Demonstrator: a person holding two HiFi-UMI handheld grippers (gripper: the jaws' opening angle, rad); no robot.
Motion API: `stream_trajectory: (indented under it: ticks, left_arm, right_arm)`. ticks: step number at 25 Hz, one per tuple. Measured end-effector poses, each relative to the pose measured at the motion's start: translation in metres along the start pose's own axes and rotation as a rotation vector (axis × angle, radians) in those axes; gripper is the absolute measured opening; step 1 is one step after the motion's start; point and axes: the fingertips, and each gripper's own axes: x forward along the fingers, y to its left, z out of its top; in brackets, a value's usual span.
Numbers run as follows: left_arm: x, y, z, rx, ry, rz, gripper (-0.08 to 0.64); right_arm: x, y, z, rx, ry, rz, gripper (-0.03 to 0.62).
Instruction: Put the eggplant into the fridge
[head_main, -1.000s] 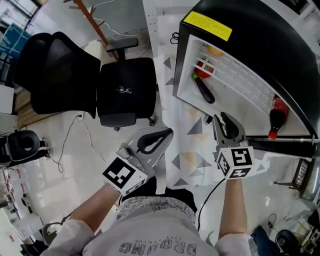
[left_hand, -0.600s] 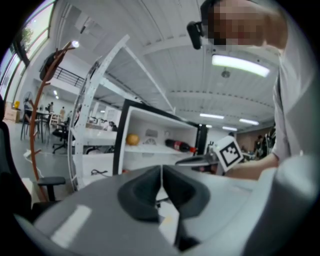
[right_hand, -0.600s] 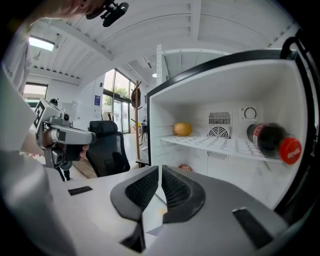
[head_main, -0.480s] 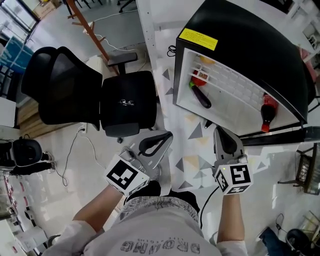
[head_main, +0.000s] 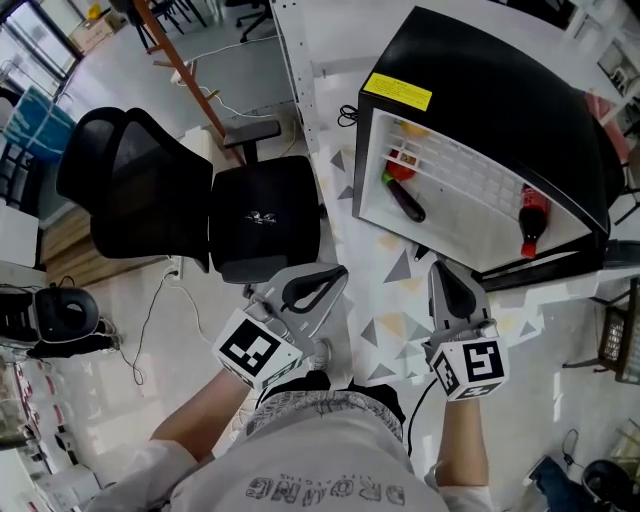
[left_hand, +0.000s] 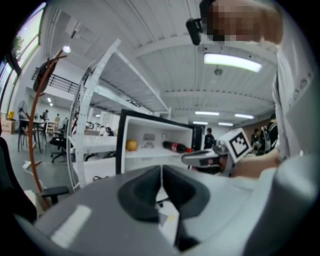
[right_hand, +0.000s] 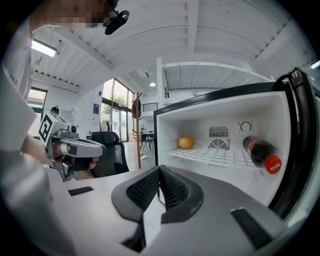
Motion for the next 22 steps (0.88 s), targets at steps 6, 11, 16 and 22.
stream_trajectory:
  ticks: [6, 11, 16, 22]
  left_arm:
    - [-0.004, -0.001, 0.001, 0.000, -0.011, -0.009, 0.012]
    - [-0.004, 0.004, 0.009, -0.043, -0.034, -0.007, 0.012]
    - [-0.001, 0.004, 0.015, -0.036, -0.047, -0.006, 0.012]
    - [0.002, 0.002, 0.016, -0.028, -0.045, -0.009, 0.012]
  right_arm:
    - [-0.004, 0.009, 0.001, 0.003, -0.002, 0.007, 0.004]
    - [-0.007, 0.011, 0.006, 0.001, 0.003, 0.015, 0.003]
    - [-0.009, 0.013, 0.008, -0.008, 0.001, 0.023, 0.003]
    - [-0.009, 0.012, 0.007, -0.010, 0.006, 0.030, 0.003]
